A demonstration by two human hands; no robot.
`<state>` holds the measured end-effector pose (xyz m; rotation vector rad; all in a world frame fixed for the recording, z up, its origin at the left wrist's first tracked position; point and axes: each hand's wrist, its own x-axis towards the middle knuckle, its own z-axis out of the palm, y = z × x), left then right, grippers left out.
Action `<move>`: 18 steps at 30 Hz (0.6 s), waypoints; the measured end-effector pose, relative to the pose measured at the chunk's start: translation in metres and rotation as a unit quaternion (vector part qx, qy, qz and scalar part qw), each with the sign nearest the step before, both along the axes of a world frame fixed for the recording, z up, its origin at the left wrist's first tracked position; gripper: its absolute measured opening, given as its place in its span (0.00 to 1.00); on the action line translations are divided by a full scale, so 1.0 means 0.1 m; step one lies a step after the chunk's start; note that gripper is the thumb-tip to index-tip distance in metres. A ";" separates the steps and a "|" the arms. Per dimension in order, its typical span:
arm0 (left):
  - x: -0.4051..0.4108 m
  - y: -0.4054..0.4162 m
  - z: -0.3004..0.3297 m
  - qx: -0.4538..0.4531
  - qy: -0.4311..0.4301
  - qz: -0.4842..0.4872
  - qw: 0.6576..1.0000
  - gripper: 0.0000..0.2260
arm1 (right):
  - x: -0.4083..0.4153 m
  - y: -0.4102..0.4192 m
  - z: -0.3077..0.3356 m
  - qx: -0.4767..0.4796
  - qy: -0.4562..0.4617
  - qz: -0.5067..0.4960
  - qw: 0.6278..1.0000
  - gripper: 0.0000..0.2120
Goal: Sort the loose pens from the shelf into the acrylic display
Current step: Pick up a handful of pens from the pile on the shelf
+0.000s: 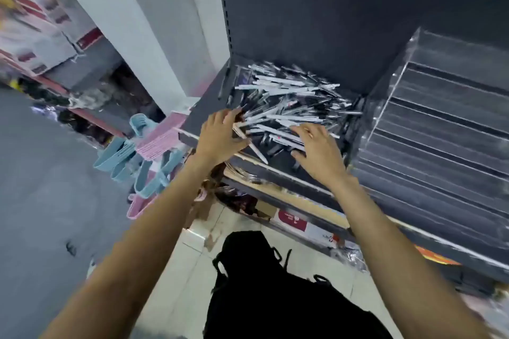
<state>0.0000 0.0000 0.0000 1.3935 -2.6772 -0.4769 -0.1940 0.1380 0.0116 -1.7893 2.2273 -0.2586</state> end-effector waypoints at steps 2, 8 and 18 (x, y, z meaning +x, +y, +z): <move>-0.04 -0.30 -0.03 0.071 -0.040 -0.008 0.997 0.40 | 0.03 -0.21 -0.06 0.040 0.011 -0.016 0.999 0.31; -0.16 -0.72 -0.08 0.151 -0.107 -0.101 0.978 0.46 | 0.09 -0.48 -0.17 0.056 0.044 -0.050 0.996 0.31; -0.02 -0.70 -0.13 -0.025 -0.093 -0.272 0.958 0.33 | 0.19 -0.42 -0.08 0.067 0.089 -0.058 0.992 0.27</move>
